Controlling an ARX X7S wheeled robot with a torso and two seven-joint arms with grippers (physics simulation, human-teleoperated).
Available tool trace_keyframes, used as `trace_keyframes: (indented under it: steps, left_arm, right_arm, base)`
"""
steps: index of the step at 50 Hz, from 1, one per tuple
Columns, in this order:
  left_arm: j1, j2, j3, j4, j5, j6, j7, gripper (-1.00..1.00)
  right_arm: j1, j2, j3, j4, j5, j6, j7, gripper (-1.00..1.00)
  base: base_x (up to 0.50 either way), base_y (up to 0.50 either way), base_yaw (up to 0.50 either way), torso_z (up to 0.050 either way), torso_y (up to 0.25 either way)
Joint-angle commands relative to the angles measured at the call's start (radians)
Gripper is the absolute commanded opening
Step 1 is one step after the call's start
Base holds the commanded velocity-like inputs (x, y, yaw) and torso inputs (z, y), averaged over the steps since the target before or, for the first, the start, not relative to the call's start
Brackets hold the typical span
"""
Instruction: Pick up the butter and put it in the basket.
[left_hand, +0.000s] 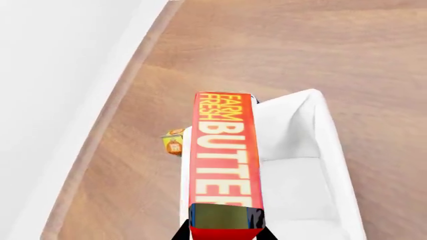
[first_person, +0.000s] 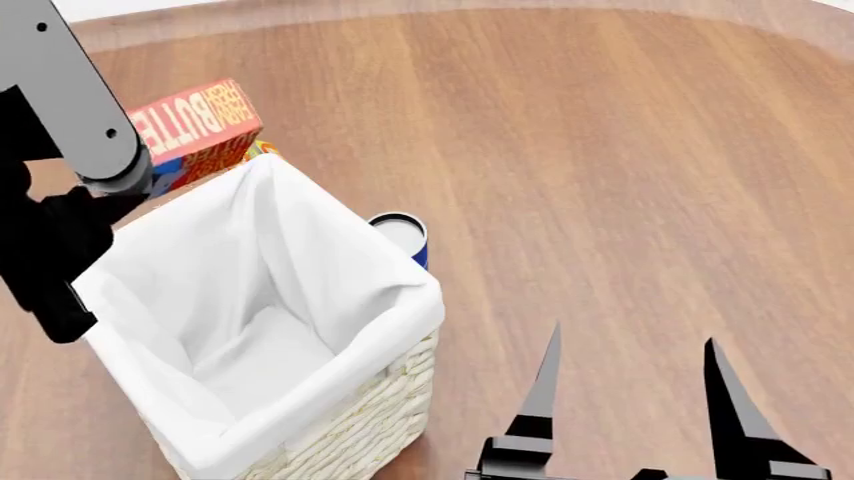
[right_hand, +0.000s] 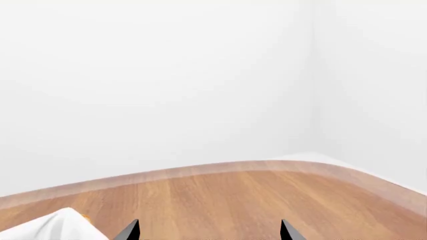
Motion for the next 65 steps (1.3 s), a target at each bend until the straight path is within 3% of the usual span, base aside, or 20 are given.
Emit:
trace_keyframes:
  steps: [1, 11, 27, 34, 39, 65]
  left_arm:
    - [-0.076, 0.082, 0.065, -0.075, 0.169, -0.027, 0.208, -1.00]
    - [-0.083, 0.168, 0.172, -0.208, 0.286, -0.006, 0.296, -1.00]
    - [-0.073, 0.239, 0.323, -0.290, 0.378, 0.023, 0.433, -1.00]
    - [-0.112, 0.282, 0.445, -0.331, 0.453, 0.075, 0.596, -1.00]
    - [-0.098, 0.305, 0.506, -0.333, 0.496, 0.089, 0.614, -1.00]
    - [0.031, 0.438, 0.568, -0.599, 0.602, 0.238, 0.687, -1.00]
  right_arm:
    - [-0.007, -0.024, 0.002, 0.013, -0.019, -0.008, -0.041, 1.00]
    - [-0.012, -0.027, 0.003, 0.036, -0.017, -0.025, -0.045, 1.00]
    - [-0.019, -0.018, 0.021, 0.042, -0.003, -0.033, -0.040, 1.00]
    - [-0.017, -0.020, 0.014, 0.054, -0.008, -0.038, -0.042, 1.00]
    - [-0.018, -0.019, 0.013, 0.048, -0.007, -0.033, -0.037, 1.00]
    - [-0.015, -0.024, -0.002, 0.090, 0.001, -0.053, -0.052, 1.00]
  base:
    - [0.00, 0.00, 0.00, 0.000, 0.000]
    - [0.00, 0.00, 0.00, 0.000, 0.001]
    - [0.00, 0.00, 0.00, 0.001, 0.001]
    - [0.00, 0.00, 0.00, 0.000, 0.001]
    - [0.00, 0.00, 0.00, 0.002, 0.002]
    - [0.00, 0.00, 0.00, 0.000, 0.001]
